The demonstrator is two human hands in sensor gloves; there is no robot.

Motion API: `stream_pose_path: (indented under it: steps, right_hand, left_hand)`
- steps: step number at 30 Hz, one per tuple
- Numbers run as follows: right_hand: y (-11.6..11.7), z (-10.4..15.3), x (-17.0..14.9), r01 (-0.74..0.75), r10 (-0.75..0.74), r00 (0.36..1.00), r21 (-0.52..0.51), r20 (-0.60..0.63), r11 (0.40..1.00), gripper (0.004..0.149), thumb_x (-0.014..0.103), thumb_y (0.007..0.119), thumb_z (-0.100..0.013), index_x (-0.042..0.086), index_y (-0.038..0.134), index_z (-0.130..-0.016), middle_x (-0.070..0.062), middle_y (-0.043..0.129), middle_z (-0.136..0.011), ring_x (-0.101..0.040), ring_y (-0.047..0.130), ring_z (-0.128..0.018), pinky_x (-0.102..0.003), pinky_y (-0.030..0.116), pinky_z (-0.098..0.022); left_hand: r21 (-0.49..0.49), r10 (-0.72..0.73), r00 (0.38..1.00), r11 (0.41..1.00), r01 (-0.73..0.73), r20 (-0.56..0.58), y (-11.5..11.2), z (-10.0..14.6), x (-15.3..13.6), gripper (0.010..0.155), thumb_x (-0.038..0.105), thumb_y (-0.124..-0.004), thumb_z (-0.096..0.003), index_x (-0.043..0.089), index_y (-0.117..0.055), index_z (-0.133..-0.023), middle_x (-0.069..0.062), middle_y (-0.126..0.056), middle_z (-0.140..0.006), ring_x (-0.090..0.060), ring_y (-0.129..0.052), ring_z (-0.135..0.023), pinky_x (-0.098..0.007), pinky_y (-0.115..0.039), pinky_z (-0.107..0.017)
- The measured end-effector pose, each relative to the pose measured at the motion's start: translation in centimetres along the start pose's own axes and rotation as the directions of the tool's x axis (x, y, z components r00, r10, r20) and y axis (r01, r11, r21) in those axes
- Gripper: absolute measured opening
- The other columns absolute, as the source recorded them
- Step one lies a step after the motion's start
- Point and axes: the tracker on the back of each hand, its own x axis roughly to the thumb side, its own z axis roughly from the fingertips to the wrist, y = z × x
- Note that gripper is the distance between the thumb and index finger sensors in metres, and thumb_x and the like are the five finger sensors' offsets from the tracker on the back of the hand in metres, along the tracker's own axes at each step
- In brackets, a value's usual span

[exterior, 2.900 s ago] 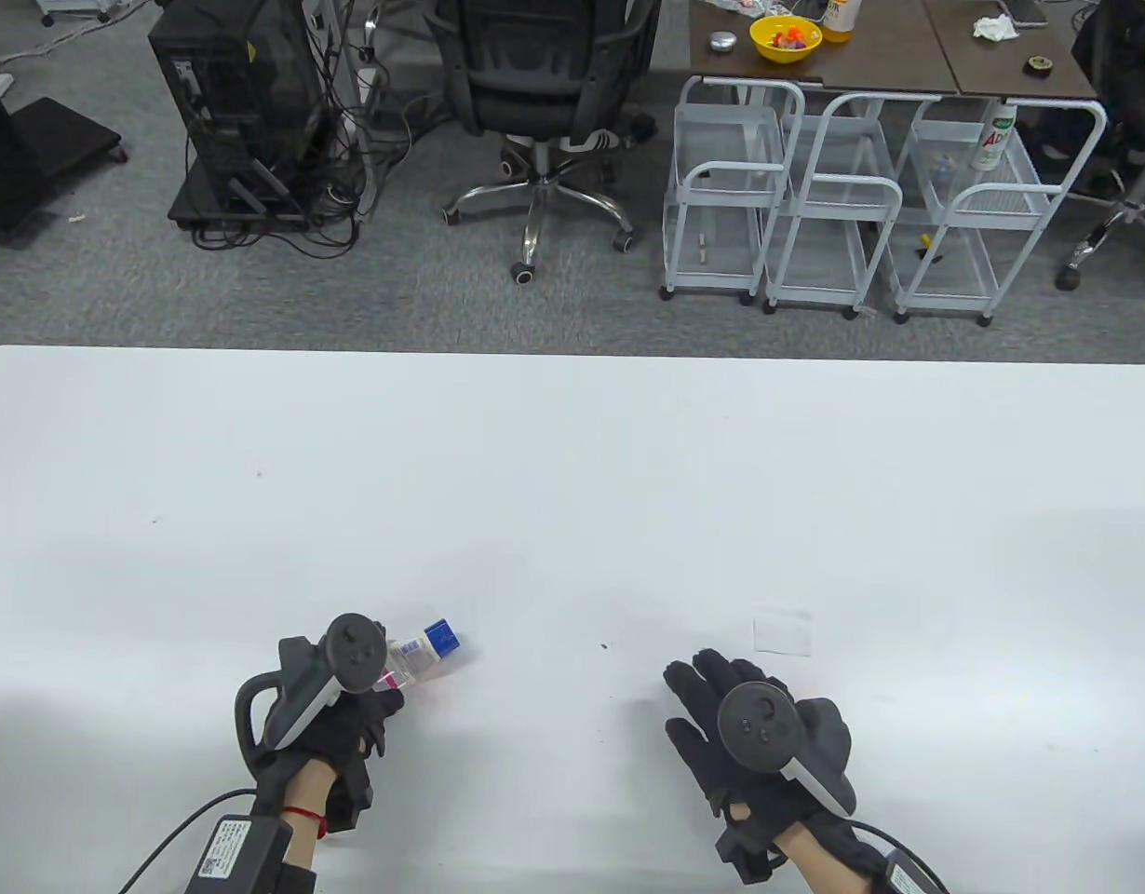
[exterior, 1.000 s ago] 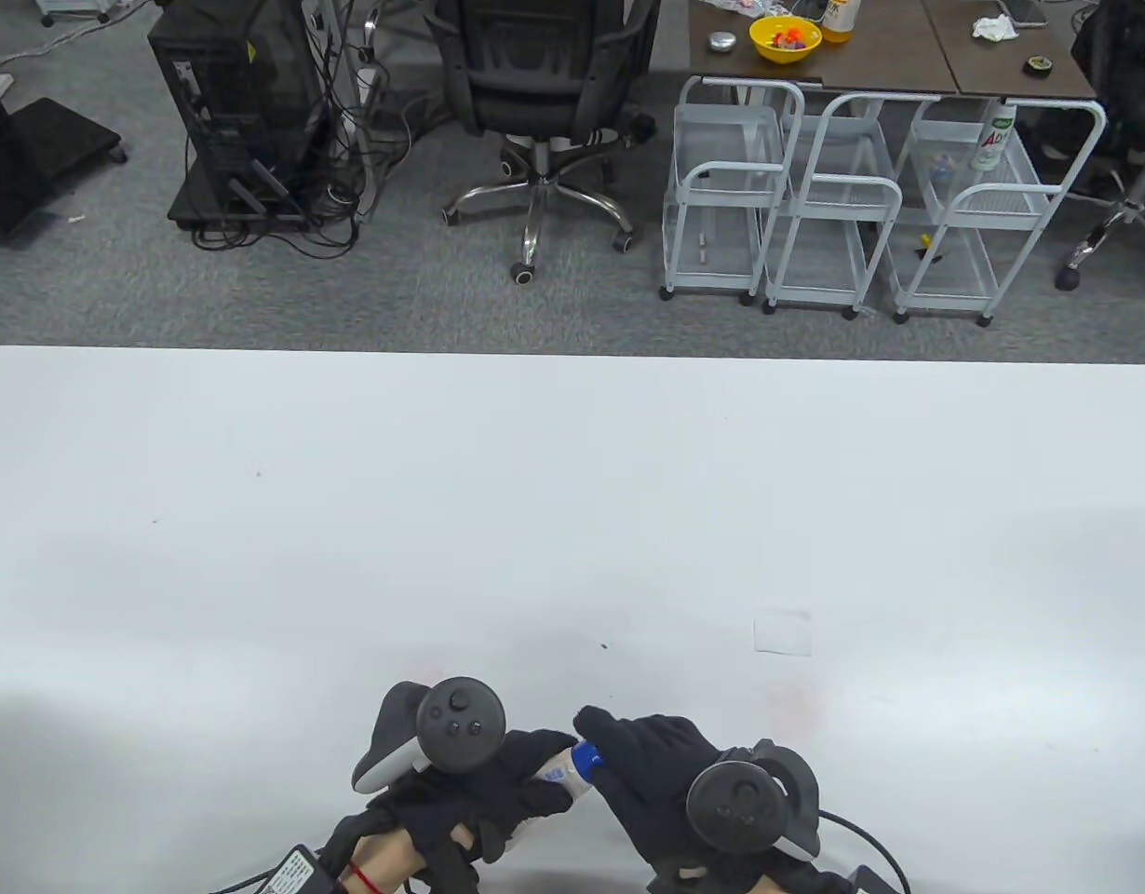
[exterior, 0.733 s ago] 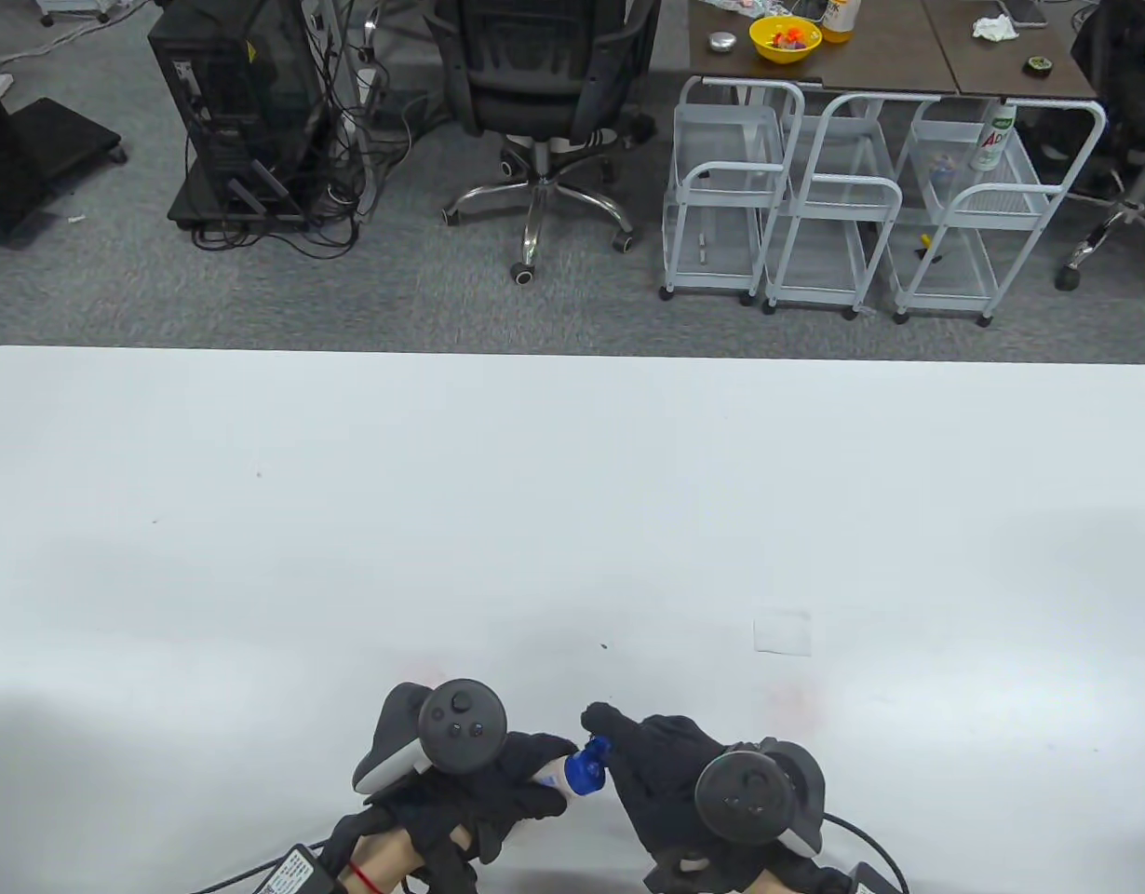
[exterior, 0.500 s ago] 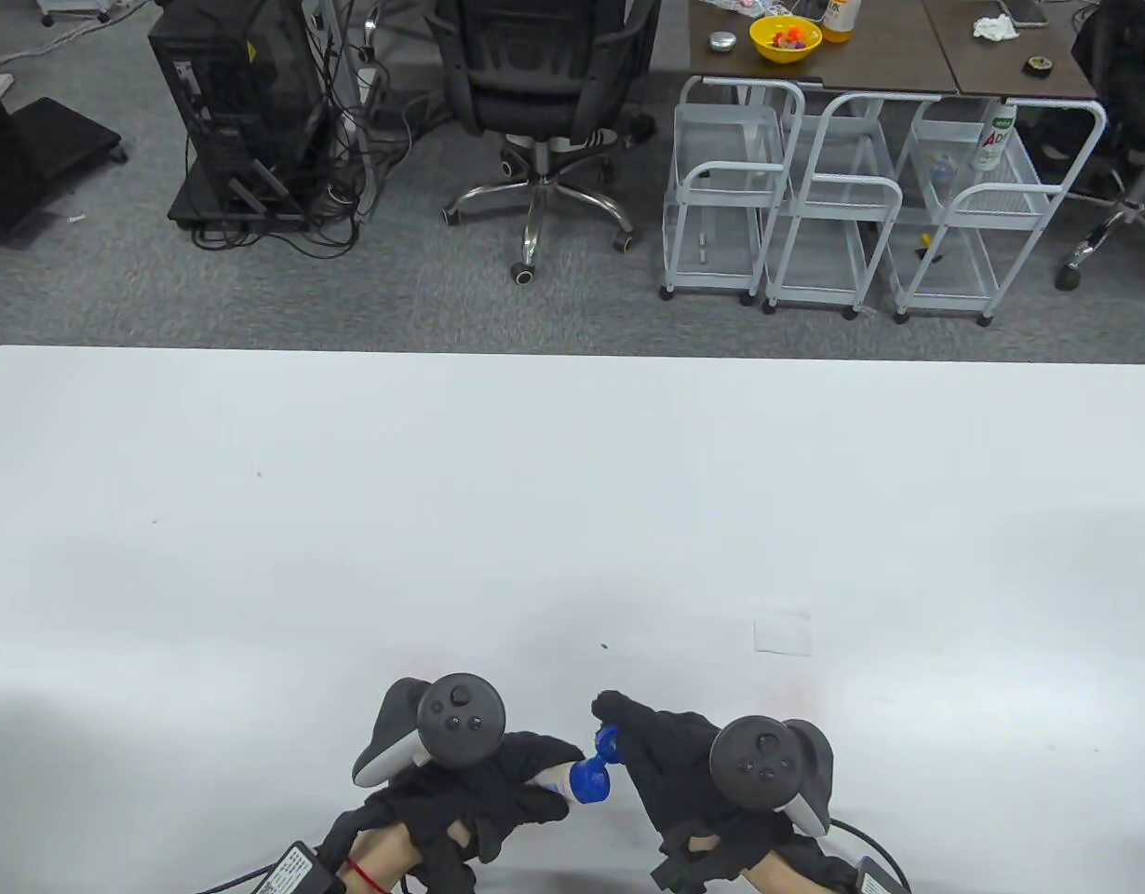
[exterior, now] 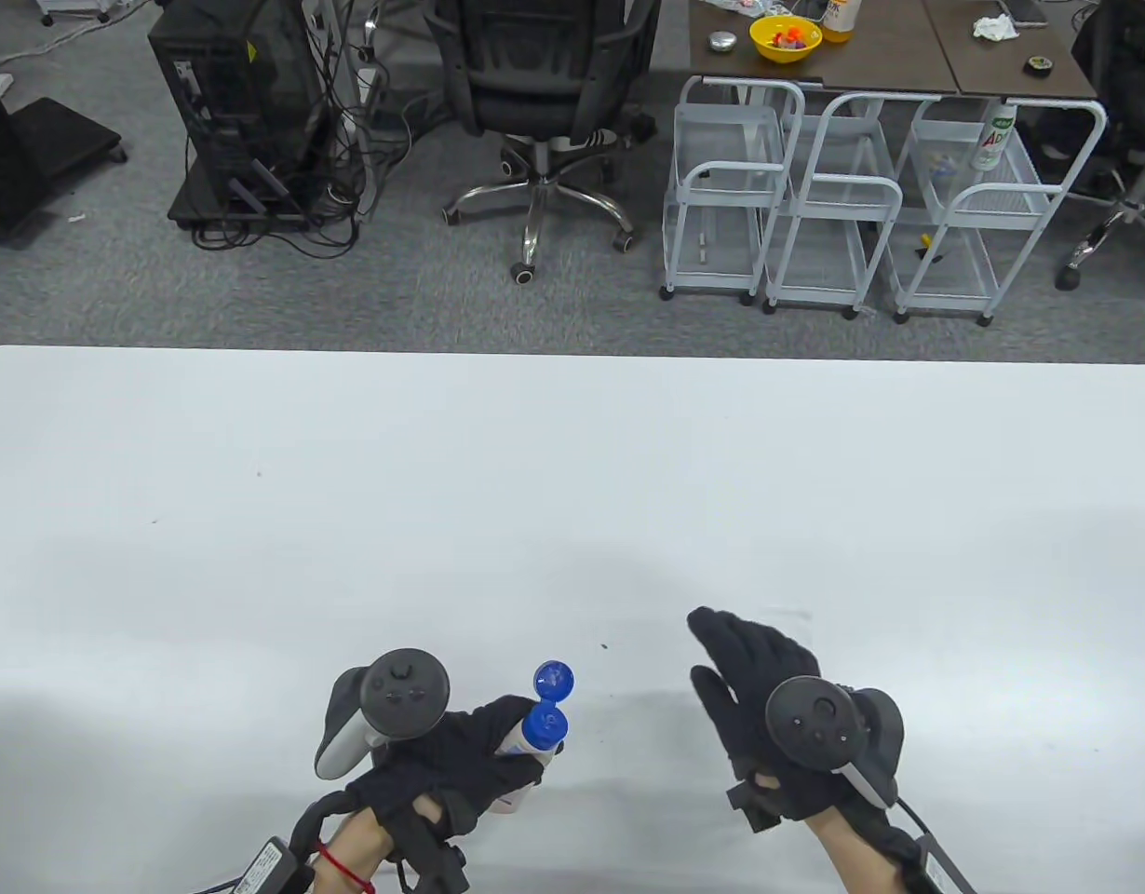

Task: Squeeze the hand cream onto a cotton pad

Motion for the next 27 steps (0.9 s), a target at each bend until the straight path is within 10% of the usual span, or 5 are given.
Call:
stream_pose_path:
  steps: [8, 16, 27]
  right_hand:
    - [0.6, -5.9, -4.1, -0.243, 0.272, 0.947, 0.171, -0.171, 0.955, 0.062, 0.036, 0.09, -0.042, 0.032, 0.072, -0.101, -0.003, 0.074, -0.106, -0.044, 0.077, -0.099, -0.066, 0.062, -0.066]
    - [5.4, -8.5, -8.8, -0.186, 0.361, 0.888, 0.496, -0.285, 0.848, 0.055, 0.029, 0.091, -0.041, 0.026, 0.08, -0.096, -0.003, 0.076, -0.103, -0.047, 0.075, -0.098, -0.067, 0.059, -0.067]
    - [6.3, -9.5, -9.9, -0.123, 0.315, 0.865, 0.443, -0.391, 0.888, 0.035, 0.024, 0.093, -0.039, 0.023, 0.093, -0.075, -0.002, 0.08, -0.095, -0.044, 0.071, -0.091, -0.066, 0.056, -0.068]
  left_hand:
    - [0.026, -0.028, 0.999, 0.999, 0.029, -0.026, 0.4, 0.3, 0.0, 0.059, 0.036, -0.077, -0.0412, 0.033, -0.061, -0.098, 0.009, -0.095, -0.091, -0.018, -0.104, -0.077, -0.043, -0.085, -0.057]
    - [0.035, -0.075, 0.995, 0.996, 0.077, -0.061, 0.2, 0.1, -0.4, 0.059, 0.037, -0.077, -0.0411, 0.032, -0.062, -0.098, 0.008, -0.096, -0.09, -0.018, -0.106, -0.075, -0.043, -0.087, -0.054]
    - [-0.008, -0.125, 0.99, 0.992, 0.125, -0.071, -0.6, 0.0, -0.3, 0.059, 0.039, -0.077, -0.0412, 0.032, -0.063, -0.098, 0.007, -0.096, -0.089, -0.019, -0.105, -0.075, -0.043, -0.085, -0.055]
